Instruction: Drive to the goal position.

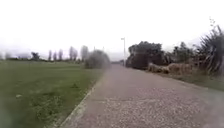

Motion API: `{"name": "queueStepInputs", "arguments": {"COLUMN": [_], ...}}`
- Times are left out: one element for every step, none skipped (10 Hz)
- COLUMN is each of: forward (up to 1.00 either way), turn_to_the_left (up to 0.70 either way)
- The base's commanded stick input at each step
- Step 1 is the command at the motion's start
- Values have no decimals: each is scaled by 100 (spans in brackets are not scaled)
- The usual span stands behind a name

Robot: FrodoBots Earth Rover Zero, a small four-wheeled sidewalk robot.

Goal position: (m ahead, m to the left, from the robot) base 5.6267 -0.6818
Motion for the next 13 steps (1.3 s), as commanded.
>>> {"name": "queueStepInputs", "arguments": {"forward": [85,85,85,85,85,85,85,85,85,85,85,85,85], "turn_to_the_left": [0,0,0,0,0,0,0,0,0,0,0,0,0]}}
